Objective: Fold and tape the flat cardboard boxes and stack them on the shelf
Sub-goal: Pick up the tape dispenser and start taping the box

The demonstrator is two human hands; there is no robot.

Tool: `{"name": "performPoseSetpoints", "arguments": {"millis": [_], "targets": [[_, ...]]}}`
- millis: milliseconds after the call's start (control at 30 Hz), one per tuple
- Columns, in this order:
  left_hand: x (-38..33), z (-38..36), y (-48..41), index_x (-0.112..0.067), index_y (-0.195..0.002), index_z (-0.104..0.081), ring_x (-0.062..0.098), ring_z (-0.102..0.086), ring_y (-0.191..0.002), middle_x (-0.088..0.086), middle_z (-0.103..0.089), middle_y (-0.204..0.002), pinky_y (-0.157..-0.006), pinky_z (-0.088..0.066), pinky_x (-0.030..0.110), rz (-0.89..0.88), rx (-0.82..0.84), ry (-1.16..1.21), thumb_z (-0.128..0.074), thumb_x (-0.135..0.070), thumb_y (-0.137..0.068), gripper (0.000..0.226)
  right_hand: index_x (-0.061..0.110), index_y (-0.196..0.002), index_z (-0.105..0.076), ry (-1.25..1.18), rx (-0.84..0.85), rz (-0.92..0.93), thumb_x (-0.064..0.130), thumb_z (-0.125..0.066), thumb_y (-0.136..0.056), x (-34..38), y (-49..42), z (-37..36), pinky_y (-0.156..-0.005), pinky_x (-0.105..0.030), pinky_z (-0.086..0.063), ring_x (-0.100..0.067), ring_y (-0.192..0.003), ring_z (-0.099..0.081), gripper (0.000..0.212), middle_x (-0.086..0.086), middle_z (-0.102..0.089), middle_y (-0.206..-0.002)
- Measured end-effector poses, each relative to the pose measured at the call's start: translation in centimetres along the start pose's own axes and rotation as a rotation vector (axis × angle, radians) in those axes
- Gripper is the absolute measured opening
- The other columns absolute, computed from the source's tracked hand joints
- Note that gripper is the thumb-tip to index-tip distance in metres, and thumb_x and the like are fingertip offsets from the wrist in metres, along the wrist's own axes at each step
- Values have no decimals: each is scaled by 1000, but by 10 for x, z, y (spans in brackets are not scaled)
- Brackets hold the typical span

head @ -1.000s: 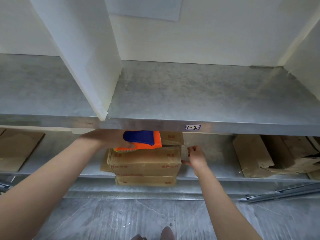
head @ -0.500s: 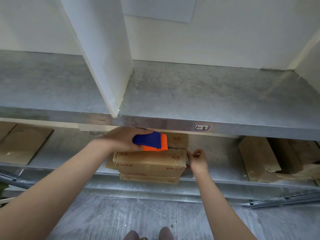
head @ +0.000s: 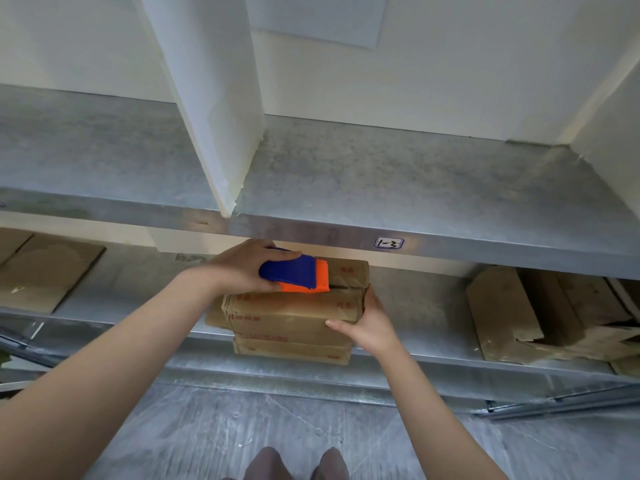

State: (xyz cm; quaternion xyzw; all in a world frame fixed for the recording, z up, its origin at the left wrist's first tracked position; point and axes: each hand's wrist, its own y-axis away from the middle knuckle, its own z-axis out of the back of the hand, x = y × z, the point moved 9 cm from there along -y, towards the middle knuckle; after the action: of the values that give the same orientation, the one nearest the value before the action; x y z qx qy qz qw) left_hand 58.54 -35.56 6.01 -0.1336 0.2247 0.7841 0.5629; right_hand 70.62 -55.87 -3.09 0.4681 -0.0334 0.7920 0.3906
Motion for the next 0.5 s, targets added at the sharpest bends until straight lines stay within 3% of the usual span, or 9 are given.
{"name": "performPoseSetpoints", "arguments": {"millis": [100, 233, 367, 500], "targets": [[1, -2, 2, -62, -137, -29, 4, -46, -105, -16, -43, -124, -79, -35, 9, 6, -9, 1, -66, -47, -84, 66, 34, -155, -3, -30, -59, 23, 54, -87, -59, 3, 4, 4, -107, -31, -43, -15, -130, -49, 129, 7, -51, -143], [-2, 0, 4, -61, -138, -29, 4, -43, -103, -16, -41, -121, -77, -30, 5, -1, -36, -18, -66, -46, -84, 67, 40, -153, -14, 20, -24, 37, 62, -84, -57, 3, 0, 7, -110, -30, -40, -15, -136, -44, 121, 9, -47, -148], [4, 4, 10, -60, -138, -29, 5, -38, -108, -17, -41, -120, -83, -30, 11, 8, -95, -2, -67, -50, -84, 67, 49, -149, -18, -54, -23, 16, 62, -85, -54, -4, -3, 6, -108, -26, -39, -14, -135, -45, 117, 11, -48, -146], [9, 10, 20, -70, -132, -27, -6, -42, -97, -26, -40, -105, -75, -31, 8, 8, -85, 39, -69, -52, -80, 69, 56, -145, -22, -152, -6, -20, 56, -90, -50, -8, -4, 7, -102, -20, -35, -11, -136, -42, 117, 14, -45, -148]]}}
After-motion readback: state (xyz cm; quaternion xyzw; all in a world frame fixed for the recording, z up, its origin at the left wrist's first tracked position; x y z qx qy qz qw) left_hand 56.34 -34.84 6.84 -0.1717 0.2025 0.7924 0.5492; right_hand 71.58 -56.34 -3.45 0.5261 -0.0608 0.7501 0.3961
